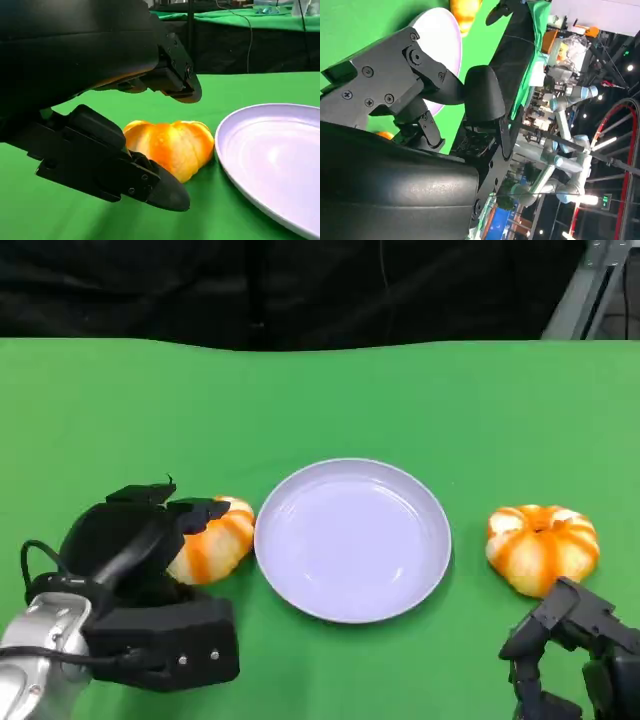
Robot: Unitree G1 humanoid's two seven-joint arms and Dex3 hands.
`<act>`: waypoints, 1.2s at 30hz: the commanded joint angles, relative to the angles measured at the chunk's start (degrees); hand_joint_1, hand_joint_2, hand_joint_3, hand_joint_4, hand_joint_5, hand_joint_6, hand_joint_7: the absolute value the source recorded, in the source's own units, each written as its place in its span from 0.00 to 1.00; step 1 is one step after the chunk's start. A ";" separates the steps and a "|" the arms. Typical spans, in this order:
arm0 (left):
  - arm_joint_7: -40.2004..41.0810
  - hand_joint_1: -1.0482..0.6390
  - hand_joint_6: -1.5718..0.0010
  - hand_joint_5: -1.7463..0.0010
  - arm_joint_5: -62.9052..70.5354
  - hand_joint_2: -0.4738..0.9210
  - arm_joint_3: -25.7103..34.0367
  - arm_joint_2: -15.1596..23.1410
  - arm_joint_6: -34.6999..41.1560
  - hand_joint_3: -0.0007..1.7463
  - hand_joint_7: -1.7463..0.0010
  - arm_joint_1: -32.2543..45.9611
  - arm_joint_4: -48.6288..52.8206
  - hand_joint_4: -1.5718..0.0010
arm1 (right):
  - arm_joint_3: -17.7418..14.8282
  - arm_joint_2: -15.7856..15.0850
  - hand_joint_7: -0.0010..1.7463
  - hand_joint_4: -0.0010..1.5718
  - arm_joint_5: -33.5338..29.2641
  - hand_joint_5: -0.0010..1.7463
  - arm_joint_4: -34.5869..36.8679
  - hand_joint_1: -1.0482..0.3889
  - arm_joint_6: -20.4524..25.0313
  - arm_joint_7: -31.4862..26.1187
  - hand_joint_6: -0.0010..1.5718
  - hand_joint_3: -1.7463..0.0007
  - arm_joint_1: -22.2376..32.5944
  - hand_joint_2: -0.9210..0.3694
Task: Grasp the bread from the table and place it into the plate.
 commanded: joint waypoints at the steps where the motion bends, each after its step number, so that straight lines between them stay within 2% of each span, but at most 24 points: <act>1: 1.28 0.13 0.69 0.97 -0.14 0.96 -2.20 -1.21 2.40 0.00 1.00 -6.09 9.20 0.83 | -0.08 -0.52 0.86 0.53 0.11 1.00 -0.73 0.64 0.12 -0.06 0.48 0.31 0.41 0.31; 10: 2.98 0.13 0.69 0.98 -1.43 0.97 -4.09 -0.77 2.31 0.00 1.00 -7.66 11.87 0.83 | -0.01 -0.46 0.86 0.53 0.15 1.00 -1.00 0.64 0.50 -0.04 0.48 0.31 0.53 0.31; 13: 7.22 0.12 0.68 0.98 -0.32 0.98 -5.67 -1.81 1.64 0.00 1.00 -10.62 18.71 0.82 | 0.16 0.00 0.86 0.53 -0.12 1.00 -1.23 0.64 0.61 -0.42 0.48 0.31 0.77 0.31; 18: 10.33 0.11 0.67 0.98 -0.76 0.98 -7.31 -2.31 0.95 0.00 0.99 -13.24 24.13 0.81 | 0.18 -0.31 0.86 0.53 -0.04 1.00 -1.43 0.64 0.42 -0.22 0.48 0.31 0.96 0.31; 36: 13.25 0.13 0.66 0.99 -2.14 0.99 -10.74 -4.42 -0.47 0.00 1.00 -16.65 34.22 0.78 | 0.23 -0.22 0.87 0.53 -0.49 1.00 -1.46 0.64 0.07 -0.75 0.48 0.32 0.94 0.30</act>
